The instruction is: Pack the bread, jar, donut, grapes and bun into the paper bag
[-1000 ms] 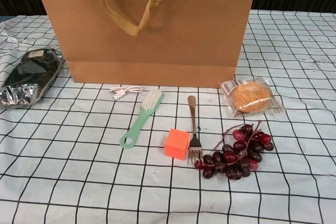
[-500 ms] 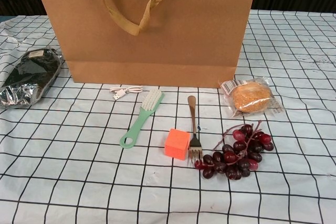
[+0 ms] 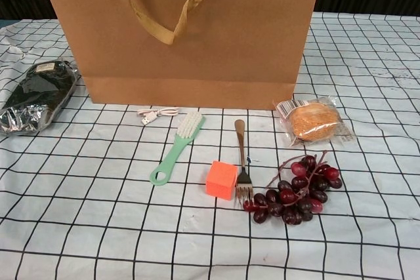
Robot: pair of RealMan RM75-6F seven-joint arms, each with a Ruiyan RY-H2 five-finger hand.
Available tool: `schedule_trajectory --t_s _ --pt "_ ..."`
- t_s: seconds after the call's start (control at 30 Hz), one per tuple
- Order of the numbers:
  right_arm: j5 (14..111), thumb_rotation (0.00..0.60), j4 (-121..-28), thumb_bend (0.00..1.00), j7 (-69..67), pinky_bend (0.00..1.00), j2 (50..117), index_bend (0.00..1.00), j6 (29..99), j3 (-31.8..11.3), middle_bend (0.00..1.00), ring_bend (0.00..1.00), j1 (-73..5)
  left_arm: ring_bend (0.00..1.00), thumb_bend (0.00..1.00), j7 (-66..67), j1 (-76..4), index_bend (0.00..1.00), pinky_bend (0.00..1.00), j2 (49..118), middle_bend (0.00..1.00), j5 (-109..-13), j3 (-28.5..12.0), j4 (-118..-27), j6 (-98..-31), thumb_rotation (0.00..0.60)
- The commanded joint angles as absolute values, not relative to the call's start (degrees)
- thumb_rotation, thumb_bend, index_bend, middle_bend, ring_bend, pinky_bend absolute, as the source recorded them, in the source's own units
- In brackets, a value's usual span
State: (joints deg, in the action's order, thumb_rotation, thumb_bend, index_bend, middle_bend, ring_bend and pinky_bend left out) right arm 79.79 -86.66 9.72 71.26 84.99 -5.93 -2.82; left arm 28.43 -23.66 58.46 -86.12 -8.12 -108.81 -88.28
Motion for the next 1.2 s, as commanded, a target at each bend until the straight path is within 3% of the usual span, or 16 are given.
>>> schedule_trajectory --t_s 0.03,0.27,0.53,0.9,1.2 --pt "82.9 0.6 -87.3 0.16 6.3 0.2 69.8 0.0 83.7 -4.6 0.07 0.19 -3.7 0.03 0.1 22.4 -16.6 0.17 0.14 57.9 0.15 -87.9 -2.4 -104.5 -93.1 0.6" --pt "93.5 0.6 -91.3 0.16 -3.6 0.2 64.2 0.0 80.7 -2.1 0.08 0.19 -8.2 0.03 0.1 6.0 -10.6 0.17 0.14 60.8 0.13 -88.5 1.2 -94.6 -95.3 0.6" --pt "101.5 0.6 -103.3 0.16 0.1 0.2 59.1 0.0 66.2 -0.3 0.08 0.18 -18.9 0.03 0.1 1.6 -8.8 0.15 0.11 61.9 0.11 -87.0 1.4 -91.4 -93.1 0.6" --pt "96.6 0.6 -109.2 0.15 16.5 0.2 65.5 0.0 51.1 -2.4 0.07 0.16 -27.0 0.03 0.1 0.4 -9.1 0.15 0.09 61.7 0.11 -85.6 0.2 -90.9 -89.9 0.6" --pt "88.9 0.6 -110.4 0.15 32.7 0.2 71.3 0.0 47.9 -3.5 0.07 0.15 -29.3 0.03 0.1 0.5 -8.9 0.15 0.08 61.4 0.11 -85.3 -0.5 -91.2 -88.3 0.6"
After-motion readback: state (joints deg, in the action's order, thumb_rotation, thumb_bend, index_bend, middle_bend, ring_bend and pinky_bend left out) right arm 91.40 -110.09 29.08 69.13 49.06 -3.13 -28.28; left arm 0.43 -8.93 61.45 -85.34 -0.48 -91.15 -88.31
